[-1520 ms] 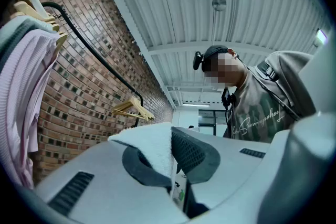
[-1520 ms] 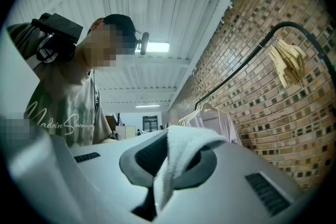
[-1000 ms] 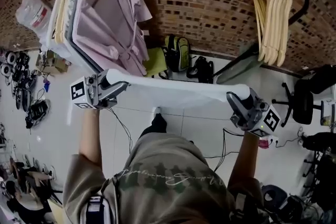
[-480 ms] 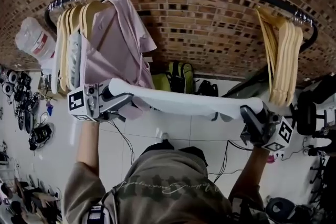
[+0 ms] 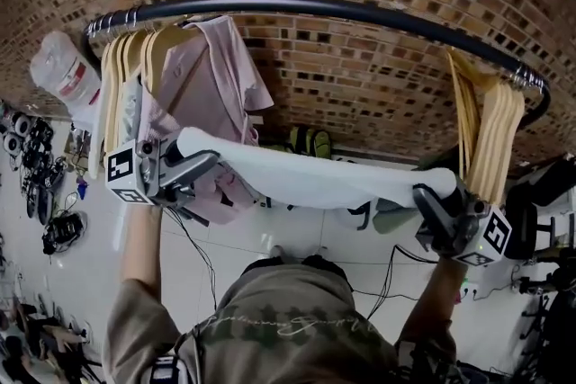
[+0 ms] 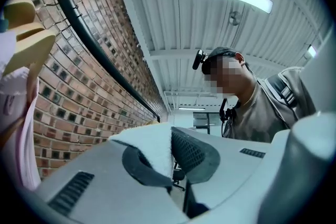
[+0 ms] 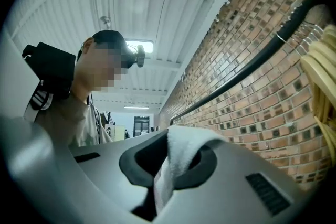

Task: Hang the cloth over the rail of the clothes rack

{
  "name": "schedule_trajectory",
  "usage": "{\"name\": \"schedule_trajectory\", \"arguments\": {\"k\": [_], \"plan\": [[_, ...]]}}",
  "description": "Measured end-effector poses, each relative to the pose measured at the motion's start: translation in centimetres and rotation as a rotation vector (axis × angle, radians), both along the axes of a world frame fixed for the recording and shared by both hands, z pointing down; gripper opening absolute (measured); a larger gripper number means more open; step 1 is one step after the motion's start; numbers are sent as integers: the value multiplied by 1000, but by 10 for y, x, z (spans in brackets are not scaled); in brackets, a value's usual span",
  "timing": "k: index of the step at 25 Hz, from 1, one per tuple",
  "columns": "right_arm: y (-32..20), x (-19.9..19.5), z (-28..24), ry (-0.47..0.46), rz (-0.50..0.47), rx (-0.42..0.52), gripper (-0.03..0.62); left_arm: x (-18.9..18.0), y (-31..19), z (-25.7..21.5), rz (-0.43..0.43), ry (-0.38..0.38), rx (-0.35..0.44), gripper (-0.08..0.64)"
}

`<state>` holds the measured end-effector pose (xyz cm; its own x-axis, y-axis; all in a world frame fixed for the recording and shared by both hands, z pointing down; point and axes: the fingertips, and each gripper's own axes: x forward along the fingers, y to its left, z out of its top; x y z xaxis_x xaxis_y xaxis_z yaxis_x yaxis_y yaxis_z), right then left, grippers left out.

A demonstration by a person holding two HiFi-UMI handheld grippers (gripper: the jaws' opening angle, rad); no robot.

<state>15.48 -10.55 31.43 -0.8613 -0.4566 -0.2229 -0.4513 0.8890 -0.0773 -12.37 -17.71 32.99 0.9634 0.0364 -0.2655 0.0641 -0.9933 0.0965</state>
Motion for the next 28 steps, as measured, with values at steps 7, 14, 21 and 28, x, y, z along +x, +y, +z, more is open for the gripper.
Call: {"name": "schedule_trajectory", "arguments": {"k": [7,14,21,28], "plan": [[-7,6,-25,105,-105,38,21,8,-13,-29,11,-50,32,18],[-18,16,-69,80,-118,62,21,11,-10,-77,48,1,154,18],[-27,18,-106,145,-121,150,21,12,-13,-119,56,-14,207,18],[-39,21,-147,171,-114,253,21,12,-25,-162,57,20,266,18]]}}
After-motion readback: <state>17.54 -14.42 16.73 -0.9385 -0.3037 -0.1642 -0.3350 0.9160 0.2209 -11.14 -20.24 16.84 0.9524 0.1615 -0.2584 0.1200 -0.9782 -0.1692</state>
